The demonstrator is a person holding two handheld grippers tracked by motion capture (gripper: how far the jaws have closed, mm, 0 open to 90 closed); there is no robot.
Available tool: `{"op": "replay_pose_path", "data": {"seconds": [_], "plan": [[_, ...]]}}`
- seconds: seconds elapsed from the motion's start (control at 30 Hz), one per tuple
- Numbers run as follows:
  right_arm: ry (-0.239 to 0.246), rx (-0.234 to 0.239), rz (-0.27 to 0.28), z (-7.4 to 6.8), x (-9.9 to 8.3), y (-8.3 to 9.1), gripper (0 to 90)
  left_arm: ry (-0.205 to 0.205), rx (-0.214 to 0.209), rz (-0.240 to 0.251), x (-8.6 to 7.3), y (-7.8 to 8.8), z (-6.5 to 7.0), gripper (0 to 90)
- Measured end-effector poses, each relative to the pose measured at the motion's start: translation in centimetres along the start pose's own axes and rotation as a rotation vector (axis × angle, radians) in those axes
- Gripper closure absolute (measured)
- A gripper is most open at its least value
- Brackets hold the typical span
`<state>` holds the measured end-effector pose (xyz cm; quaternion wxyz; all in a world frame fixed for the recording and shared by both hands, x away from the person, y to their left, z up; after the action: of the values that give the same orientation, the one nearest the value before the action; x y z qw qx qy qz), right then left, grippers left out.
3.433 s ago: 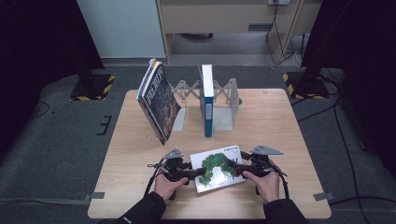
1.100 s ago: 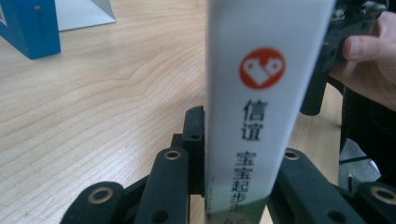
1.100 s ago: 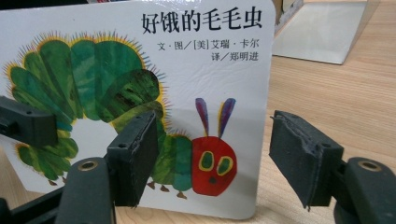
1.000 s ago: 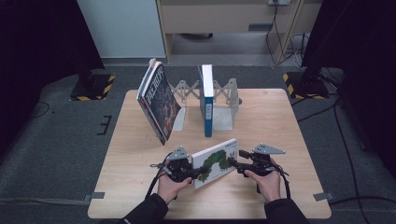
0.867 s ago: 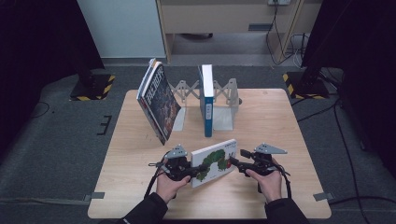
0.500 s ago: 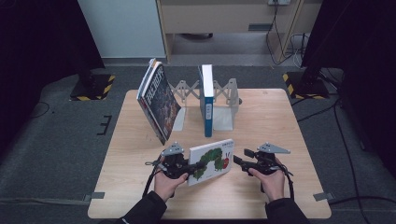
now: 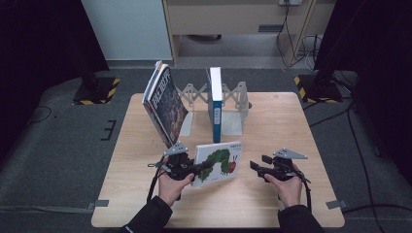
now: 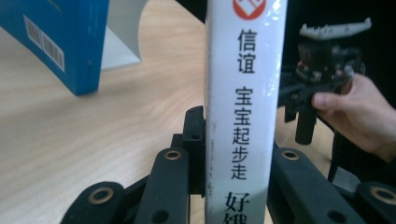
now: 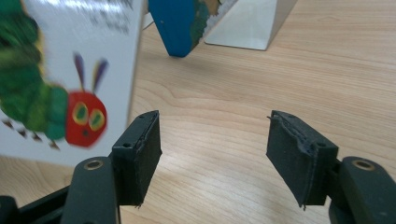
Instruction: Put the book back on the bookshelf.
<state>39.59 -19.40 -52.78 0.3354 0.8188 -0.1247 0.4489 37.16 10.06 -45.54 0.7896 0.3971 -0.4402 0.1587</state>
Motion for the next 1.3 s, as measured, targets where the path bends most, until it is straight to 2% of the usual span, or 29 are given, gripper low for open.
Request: {"op": "replay_pose_path", "data": {"seconds": [0.27,0.47,0.6,0.73,0.97,1.1,1.3], "plan": [[0.006,-0.034,-0.031,0.9,-0.3,0.3,34.7,0.004,0.046,0.078,3.1,-0.1,-0.2,74.3],[0.014,-0.081,-0.126,1.7,-1.2,0.1,31.5,-0.012,0.107,0.117,5.0,-1.3,-0.2,74.3],[0.024,-0.088,-0.149,1.9,-1.5,0.0,30.2,-0.018,0.133,0.125,5.9,-2.4,-0.1,74.3],[0.022,-0.105,-0.177,2.2,-1.7,0.0,29.0,-0.009,0.161,0.137,6.3,-3.5,0.1,74.3],[0.030,-0.136,-0.231,2.6,-2.3,-0.3,25.0,-0.024,0.208,0.145,6.7,-4.9,0.5,74.3],[0.039,-0.144,-0.234,2.7,-2.3,-0.3,23.0,-0.033,0.245,0.153,6.8,-5.5,0.8,74.3],[0.074,-0.157,-0.240,2.5,-2.6,-0.6,18.9,-0.042,0.271,0.150,6.7,-6.7,1.4,74.3]]}}
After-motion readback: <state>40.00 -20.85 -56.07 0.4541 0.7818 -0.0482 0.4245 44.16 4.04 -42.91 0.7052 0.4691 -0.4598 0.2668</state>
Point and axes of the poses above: each handheld gripper's, and its own axes: y roughly backward along the jaws, x roughly out of its top, z roughly to its right, the point moved 4 cm from there along -y, roughly forward along the jaws, and after that the axes turned 14 degrees about x, right-handed, at the moved point
